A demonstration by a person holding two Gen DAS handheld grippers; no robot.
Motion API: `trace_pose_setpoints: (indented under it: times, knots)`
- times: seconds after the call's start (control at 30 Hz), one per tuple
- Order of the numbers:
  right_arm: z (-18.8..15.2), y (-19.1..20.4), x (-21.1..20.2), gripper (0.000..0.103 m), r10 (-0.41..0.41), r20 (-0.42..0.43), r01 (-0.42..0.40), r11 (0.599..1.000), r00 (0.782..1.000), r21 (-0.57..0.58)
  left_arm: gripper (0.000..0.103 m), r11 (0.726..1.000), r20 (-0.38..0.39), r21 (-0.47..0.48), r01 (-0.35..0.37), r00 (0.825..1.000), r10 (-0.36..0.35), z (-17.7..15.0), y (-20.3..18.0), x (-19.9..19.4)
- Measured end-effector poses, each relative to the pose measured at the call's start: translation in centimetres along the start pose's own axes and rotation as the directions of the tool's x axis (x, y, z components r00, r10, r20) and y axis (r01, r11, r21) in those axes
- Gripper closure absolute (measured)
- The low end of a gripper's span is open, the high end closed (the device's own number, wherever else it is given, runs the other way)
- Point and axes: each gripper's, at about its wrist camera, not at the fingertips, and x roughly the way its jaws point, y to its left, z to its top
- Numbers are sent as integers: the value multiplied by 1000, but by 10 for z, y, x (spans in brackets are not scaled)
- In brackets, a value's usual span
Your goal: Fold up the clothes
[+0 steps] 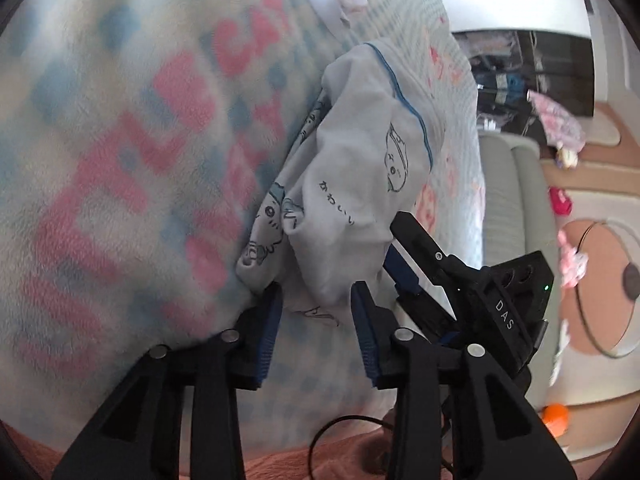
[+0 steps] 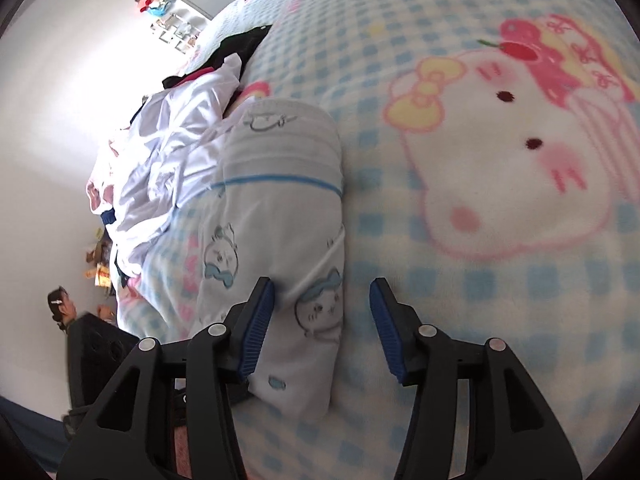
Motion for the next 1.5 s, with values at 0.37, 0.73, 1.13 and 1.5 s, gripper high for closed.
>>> trace_pose_setpoints:
  times: [0.37,0.73,1.13,1.5]
  knots:
    - [2,11,25,40,-49,-70,43,996,996,-84,53,997,24,-62,-39,999,41,-5,13,-5]
    - [-28,53,-13,87,32,-10,-34,976,999,-217,95,966,135,234,-114,987,84,57,-39,-40]
    - [-44,24,-16,68,-78,-55,71,991,995,-117,85,997,-53,82,-2,999,6,16,8,-29]
    - [-29,0,-34,58,-90,6,90,995,996,-36,50,997,-37,81,5,999,-2,-5,6,-25]
